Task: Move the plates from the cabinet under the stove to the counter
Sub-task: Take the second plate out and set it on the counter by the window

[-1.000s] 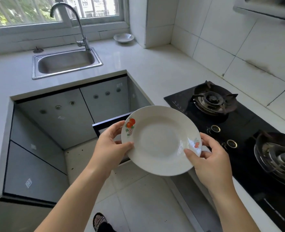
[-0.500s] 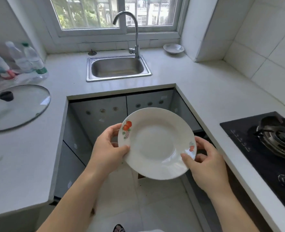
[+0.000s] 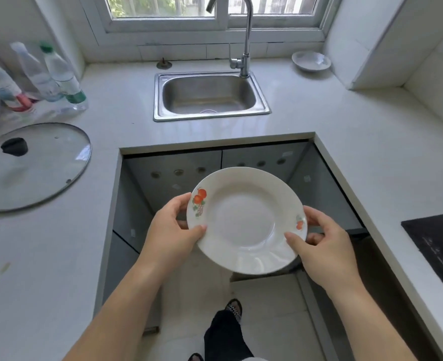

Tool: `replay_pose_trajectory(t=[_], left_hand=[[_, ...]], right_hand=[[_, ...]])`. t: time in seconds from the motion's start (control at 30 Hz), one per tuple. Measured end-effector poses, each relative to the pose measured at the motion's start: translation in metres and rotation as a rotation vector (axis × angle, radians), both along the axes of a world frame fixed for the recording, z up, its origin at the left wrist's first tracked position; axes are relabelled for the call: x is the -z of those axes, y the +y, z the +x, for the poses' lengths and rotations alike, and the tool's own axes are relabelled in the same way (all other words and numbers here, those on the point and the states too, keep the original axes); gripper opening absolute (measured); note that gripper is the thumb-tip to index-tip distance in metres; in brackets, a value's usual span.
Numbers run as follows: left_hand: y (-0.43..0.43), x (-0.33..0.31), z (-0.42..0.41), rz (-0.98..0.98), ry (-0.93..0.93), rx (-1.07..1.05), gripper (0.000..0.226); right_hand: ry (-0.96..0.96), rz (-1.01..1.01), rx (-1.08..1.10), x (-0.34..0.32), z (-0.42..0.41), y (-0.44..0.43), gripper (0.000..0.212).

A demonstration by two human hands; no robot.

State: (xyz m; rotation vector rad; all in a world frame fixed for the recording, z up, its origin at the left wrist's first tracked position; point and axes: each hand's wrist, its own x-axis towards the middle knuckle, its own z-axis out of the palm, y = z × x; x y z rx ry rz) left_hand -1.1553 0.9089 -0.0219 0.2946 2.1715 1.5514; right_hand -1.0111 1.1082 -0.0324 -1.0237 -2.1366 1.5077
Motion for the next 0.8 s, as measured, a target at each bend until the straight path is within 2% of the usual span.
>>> replay_pose_trajectory(t=[0.3,0.5,0.8], left_hand=[[0.055,-0.022,-0.087,-0.058,0.117,0.011,0.059],[0.075,-0.017,-0.144,-0.055,0.110,-0.007,0.060],[0.154,-0.012,-0.270,0.039,0.069,0.140,0.059]], right_hand=[[0.075,-0.037,-0.001,-0.002,-0.096,0.058,0.053],[0.062,-0.047,-0.007,0.002,-0.149,0.081,0.053],[0.066,-0.012,0.214,0.002,-0.242,0.131,0.049]])
